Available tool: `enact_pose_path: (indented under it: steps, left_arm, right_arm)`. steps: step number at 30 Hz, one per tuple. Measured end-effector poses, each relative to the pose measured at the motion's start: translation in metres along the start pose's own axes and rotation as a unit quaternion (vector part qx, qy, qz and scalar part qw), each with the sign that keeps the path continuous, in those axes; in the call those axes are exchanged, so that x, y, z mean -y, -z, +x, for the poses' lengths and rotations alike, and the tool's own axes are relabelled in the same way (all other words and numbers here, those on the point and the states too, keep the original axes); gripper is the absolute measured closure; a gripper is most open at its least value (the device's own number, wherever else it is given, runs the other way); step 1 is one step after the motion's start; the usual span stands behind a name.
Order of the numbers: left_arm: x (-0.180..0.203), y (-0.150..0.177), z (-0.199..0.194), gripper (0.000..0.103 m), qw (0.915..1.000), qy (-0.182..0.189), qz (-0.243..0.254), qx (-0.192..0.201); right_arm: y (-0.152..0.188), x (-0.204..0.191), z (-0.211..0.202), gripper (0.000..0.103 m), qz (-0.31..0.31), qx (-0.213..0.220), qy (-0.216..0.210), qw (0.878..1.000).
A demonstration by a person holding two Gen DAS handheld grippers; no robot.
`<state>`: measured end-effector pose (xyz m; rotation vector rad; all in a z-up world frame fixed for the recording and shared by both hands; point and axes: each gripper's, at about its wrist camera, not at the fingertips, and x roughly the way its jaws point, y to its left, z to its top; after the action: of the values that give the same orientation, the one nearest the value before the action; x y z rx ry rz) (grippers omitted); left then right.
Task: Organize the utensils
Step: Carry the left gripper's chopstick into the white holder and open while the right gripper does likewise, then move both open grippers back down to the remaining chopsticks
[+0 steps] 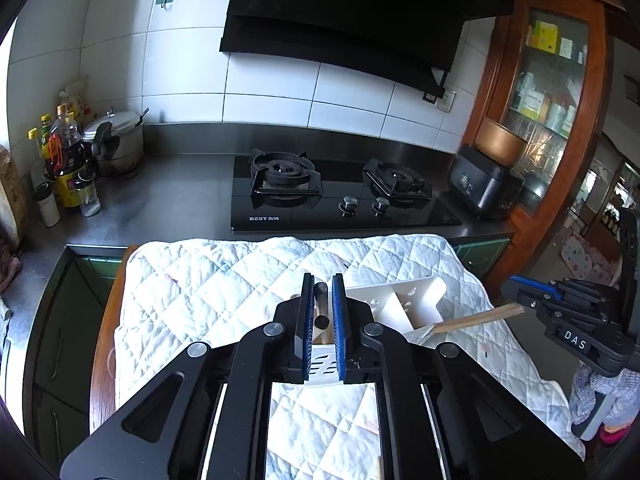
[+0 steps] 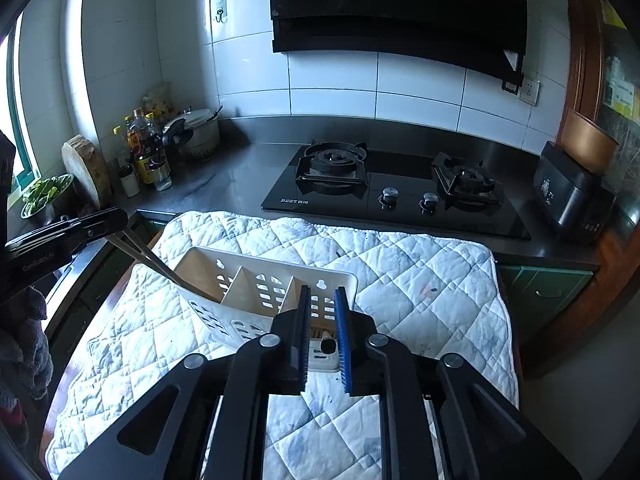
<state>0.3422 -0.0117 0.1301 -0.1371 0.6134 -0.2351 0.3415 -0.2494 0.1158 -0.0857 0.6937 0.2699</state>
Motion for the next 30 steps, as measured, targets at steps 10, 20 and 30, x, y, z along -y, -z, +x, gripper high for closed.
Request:
enact_pose_path:
  steps: [10, 20, 30]
  left_arm:
    - [0.005, 0.028, -0.049, 0.070, 0.9998, 0.009, -0.002, 0.018]
    - [0.016, 0.108, -0.103, 0.044, 0.9998, -0.001, 0.010, 0.018]
    - [0.013, 0.203, -0.117, 0.034, 0.9996, -0.010, -0.012, -0.023]
  right_arm:
    - [0.025, 0.000, -0.050, 0.063, 0.012, 0.034, -0.004, 0.999]
    - [0.105, -0.023, -0.094, 0.039, -0.016, 0.046, 0.005, 0.999]
    - [0.197, -0.047, -0.099, 0.020, -0.020, 0.026, -0.007, 0.999]
